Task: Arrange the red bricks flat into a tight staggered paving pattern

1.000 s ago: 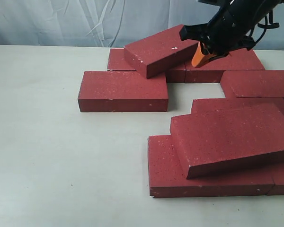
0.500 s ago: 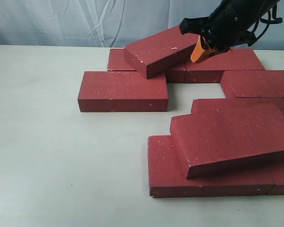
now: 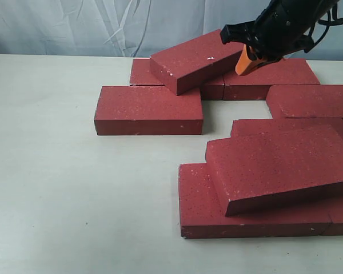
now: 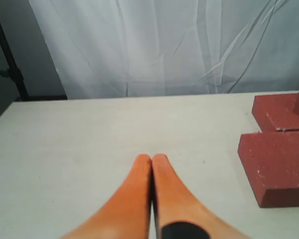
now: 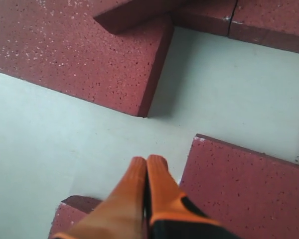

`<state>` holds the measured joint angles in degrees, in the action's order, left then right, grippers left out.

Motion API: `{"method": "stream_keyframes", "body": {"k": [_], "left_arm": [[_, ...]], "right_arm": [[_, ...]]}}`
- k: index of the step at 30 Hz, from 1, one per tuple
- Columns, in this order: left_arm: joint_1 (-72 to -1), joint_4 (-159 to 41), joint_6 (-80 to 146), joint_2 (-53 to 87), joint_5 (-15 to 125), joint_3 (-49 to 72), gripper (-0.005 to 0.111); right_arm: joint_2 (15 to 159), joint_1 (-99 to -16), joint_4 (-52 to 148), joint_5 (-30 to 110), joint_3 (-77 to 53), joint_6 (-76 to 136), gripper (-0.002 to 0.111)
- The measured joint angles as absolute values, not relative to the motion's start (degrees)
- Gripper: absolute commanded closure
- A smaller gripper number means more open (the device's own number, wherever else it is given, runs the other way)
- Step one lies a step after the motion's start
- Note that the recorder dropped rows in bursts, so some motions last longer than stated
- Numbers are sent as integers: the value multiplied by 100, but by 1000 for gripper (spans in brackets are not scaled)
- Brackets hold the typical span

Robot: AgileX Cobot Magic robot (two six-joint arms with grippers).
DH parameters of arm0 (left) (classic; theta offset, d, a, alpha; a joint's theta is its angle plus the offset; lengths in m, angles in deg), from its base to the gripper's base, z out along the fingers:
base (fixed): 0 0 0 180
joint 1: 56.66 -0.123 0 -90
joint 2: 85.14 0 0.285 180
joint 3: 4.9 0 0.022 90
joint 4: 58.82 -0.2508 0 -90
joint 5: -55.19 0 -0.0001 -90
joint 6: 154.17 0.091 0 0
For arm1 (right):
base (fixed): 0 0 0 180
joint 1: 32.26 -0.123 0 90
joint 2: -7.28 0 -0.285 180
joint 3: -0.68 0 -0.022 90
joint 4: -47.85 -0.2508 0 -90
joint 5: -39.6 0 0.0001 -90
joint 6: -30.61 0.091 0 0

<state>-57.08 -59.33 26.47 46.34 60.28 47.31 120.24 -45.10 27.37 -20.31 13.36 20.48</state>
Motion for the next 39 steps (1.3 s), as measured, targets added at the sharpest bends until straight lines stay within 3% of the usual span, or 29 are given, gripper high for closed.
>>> {"method": "stream_keyframes", "body": {"k": [20, 39], "left_arm": [[-5708, -5427, 2583, 1430, 8362, 3018, 107], [-5708, -5261, 2627, -142, 8498, 2203, 107]], "right_arm": [[12024, -4510, 2776, -2030, 1336, 2048, 109], [11989, -4510, 3095, -1666, 572, 2527, 109]]}}
